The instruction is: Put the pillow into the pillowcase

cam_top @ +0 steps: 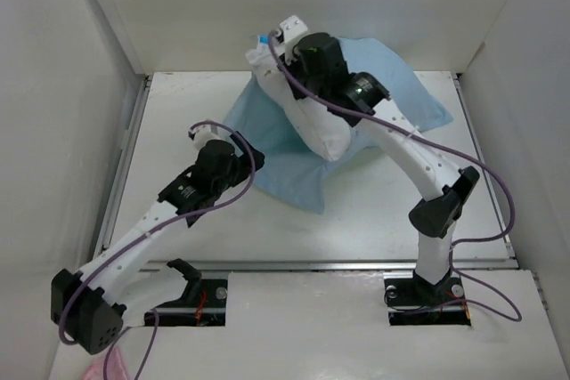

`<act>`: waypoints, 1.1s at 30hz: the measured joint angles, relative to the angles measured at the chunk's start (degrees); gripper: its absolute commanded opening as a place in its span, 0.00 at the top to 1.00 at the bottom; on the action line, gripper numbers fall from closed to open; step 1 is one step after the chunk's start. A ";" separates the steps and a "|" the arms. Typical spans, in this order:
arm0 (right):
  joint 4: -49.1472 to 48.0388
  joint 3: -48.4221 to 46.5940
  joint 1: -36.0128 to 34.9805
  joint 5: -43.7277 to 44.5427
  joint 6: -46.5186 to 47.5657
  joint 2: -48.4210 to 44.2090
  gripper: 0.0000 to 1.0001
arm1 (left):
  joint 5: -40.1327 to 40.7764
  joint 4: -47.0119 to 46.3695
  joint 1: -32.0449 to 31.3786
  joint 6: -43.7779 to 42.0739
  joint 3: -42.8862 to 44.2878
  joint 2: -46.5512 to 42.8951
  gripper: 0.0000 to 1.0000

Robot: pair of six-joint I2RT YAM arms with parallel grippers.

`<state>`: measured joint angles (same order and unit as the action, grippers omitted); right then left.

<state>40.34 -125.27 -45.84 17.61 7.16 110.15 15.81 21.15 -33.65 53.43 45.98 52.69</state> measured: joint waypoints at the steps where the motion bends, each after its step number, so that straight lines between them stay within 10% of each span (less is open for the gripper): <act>1: -0.11 -1.49 0.98 -1.03 -0.46 -0.57 1.00 | -1.14 -3.98 0.00 -1.16 -0.11 2.16 0.19; 15: 5.35 -5.64 7.34 -20.48 -7.96 1.27 1.00 | -0.94 -31.01 -3.76 -7.41 8.31 28.00 0.29; 33: 6.97 -14.19 14.62 -35.06 -14.43 1.33 1.00 | 7.34 -50.27 -5.66 -9.94 16.76 48.17 0.04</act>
<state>47.31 -139.46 -31.22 -17.45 -7.27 111.48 23.16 -29.12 -39.31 43.48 62.74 100.86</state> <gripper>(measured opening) 0.112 0.917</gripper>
